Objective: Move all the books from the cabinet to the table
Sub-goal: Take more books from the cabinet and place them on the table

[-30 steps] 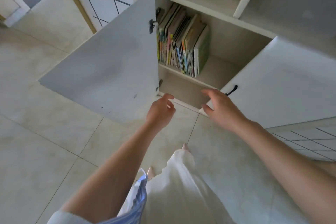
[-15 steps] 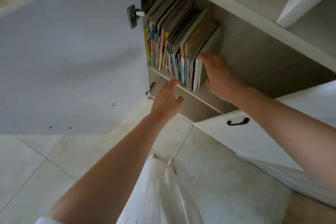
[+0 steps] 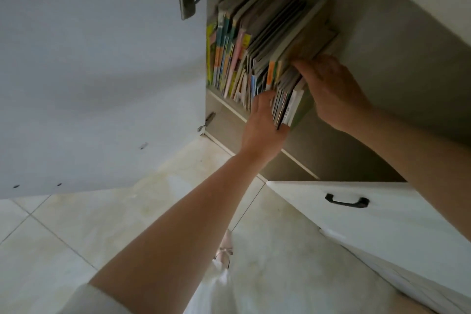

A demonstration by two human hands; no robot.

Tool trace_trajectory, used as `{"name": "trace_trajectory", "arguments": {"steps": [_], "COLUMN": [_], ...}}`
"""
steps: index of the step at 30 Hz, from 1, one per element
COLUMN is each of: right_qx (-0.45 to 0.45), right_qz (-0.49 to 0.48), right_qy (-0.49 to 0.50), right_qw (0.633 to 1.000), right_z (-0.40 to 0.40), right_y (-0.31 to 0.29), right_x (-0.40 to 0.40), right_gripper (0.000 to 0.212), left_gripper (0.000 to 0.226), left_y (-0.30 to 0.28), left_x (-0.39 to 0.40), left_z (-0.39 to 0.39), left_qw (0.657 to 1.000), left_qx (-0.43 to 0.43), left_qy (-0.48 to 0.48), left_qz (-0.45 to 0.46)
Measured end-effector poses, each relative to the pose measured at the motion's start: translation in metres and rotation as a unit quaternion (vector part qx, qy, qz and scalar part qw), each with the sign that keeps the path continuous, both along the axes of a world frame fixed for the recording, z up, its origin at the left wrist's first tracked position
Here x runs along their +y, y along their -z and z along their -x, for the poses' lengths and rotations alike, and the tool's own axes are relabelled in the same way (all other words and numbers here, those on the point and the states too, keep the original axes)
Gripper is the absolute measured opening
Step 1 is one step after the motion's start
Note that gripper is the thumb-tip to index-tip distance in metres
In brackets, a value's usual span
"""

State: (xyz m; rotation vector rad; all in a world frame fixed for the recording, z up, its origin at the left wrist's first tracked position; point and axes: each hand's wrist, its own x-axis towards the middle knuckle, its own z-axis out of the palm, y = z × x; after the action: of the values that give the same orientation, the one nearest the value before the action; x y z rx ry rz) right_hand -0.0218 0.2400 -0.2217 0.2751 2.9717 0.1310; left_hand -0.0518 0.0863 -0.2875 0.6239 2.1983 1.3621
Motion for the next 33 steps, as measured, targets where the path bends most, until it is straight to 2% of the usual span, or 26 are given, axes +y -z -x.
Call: {"name": "trace_trajectory", "arguments": {"steps": [8,13,21,25,29,33], "right_qx": [0.002,-0.027,-0.057,-0.049,-0.021,-0.017], "right_qz": [0.000,-0.041,-0.051,-0.047,-0.025,-0.022], "right_qy": [-0.019,-0.033,-0.034,-0.040,-0.037,-0.063], "right_qw": [1.000,0.998,0.997,0.997,0.999,0.998], "right_z": [0.006,0.001,0.002,-0.004,-0.011,-0.026], "right_y": [-0.006,-0.005,0.000,0.000,0.002,0.002], "right_x": [0.006,0.009,0.012,0.013,0.003,-0.023], "right_gripper": [0.078,0.068,0.062,0.062,0.062,0.072], "left_gripper": [0.061,0.068,0.074,0.065,0.053,0.042], "left_y": [0.001,0.015,0.039,0.052,0.051,0.048], "left_x": [0.006,0.009,0.042,0.048,0.033,-0.003], "left_z": [0.001,-0.010,-0.022,-0.019,-0.018,-0.031], "left_qw": [0.998,0.998,0.997,0.990,0.986,0.982], "left_qx": [-0.002,0.056,0.053,0.112,0.153,0.176], "left_qy": [-0.036,-0.007,-0.042,-0.078,-0.063,-0.071], "left_qz": [-0.041,-0.017,0.026,0.026,0.022,0.023]}}
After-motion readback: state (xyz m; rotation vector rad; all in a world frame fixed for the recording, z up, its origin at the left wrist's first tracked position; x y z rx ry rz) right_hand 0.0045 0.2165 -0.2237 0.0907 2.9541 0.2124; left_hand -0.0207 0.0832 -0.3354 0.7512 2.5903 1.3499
